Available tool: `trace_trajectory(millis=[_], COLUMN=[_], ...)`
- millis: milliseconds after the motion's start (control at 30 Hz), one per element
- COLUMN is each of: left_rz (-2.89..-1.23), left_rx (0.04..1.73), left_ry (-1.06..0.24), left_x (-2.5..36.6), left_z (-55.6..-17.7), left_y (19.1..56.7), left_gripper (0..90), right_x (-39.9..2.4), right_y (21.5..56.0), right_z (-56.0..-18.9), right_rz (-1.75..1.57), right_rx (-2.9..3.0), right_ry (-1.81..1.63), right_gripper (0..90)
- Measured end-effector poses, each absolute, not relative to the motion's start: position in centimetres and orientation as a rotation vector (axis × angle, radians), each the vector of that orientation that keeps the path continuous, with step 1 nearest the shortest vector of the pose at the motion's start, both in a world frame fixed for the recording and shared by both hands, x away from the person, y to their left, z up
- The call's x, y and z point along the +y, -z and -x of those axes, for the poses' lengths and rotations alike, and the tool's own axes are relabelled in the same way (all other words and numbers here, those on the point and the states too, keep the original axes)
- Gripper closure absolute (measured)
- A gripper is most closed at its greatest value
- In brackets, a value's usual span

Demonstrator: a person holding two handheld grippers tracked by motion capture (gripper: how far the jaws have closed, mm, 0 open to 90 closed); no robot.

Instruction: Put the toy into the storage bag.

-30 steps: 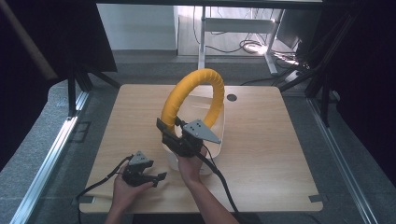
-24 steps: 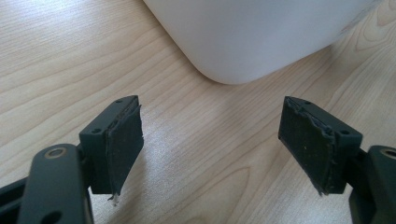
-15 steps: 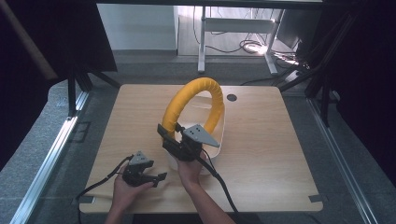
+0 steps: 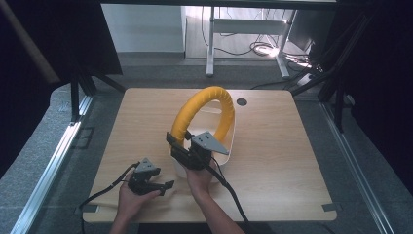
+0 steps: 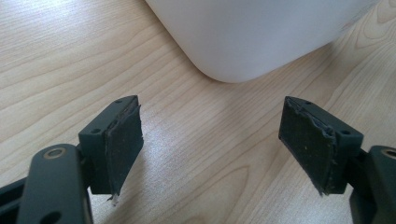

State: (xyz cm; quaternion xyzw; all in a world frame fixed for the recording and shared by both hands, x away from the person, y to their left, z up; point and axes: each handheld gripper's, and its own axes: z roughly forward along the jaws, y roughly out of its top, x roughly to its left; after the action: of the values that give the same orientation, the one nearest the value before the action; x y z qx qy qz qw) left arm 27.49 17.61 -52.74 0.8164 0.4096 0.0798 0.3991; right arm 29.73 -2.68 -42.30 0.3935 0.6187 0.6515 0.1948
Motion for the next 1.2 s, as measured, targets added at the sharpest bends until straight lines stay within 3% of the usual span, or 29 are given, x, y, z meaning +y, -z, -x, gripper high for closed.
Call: trace_trajectory(millis=[467,1200], left_rz=[-2.067,-2.071], left_rx=[1.037,1.032], left_ry=[-0.198,-0.203], left_x=[17.6,17.7], left_z=[-27.5,-27.6], left_y=[52.8,52.7], left_gripper=[21.8,21.6], right_x=[-3.1,-7.6], right_y=[41.9,41.4], right_z=[-29.5,-28.0], right_rz=[-1.114,-1.074], right_rx=[1.761,1.777], right_ry=[-1.797,-1.783], right_gripper=[27.2,25.2])
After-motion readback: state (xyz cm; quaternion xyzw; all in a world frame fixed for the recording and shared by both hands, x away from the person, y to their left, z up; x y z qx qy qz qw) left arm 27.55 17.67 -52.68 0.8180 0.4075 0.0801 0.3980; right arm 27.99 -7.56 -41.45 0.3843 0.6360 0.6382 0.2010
